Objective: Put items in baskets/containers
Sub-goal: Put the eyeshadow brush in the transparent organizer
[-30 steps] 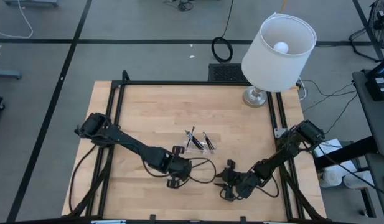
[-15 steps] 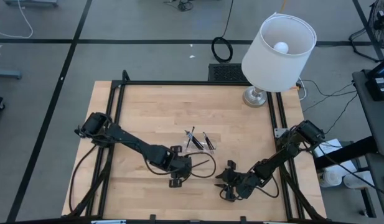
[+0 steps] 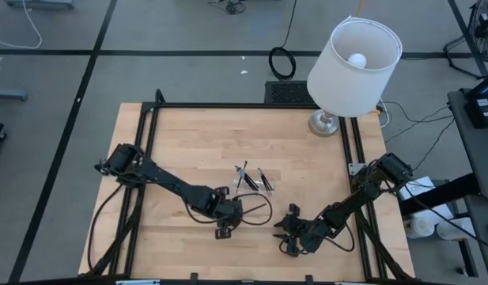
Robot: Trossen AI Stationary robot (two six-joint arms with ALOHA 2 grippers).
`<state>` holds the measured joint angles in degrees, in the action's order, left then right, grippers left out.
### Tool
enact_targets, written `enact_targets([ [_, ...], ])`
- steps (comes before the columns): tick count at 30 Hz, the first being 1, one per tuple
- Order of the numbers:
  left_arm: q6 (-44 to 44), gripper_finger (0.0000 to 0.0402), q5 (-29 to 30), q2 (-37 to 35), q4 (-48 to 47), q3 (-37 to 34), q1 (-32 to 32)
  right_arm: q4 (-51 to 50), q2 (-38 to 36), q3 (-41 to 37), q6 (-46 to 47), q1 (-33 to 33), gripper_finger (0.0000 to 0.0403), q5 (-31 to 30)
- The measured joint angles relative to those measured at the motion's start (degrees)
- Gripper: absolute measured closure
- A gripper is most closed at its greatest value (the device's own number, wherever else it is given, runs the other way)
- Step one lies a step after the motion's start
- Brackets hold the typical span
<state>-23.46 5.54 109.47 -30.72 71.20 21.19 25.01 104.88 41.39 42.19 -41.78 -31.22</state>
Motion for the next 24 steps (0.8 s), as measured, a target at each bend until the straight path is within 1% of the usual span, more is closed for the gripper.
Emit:
enact_targets([
  [5,-0.3,0.0268,-3.2,1.8,2.5,0.0,-0.1,0.1,0.0,0.0,0.2,0.0,0.0248,0.0],
  [13,-0.8,0.0268,-2.6,4.0,2.2,0.2,-0.1,0.0,0.0,0.0,0.2,0.0,0.0248,0.0],
  [24,-0.5,0.0268,-1.4,4.2,3.3,0.1,-0.5,0.0,0.0,0.0,0.2,0.0,0.0248,-0.1],
])
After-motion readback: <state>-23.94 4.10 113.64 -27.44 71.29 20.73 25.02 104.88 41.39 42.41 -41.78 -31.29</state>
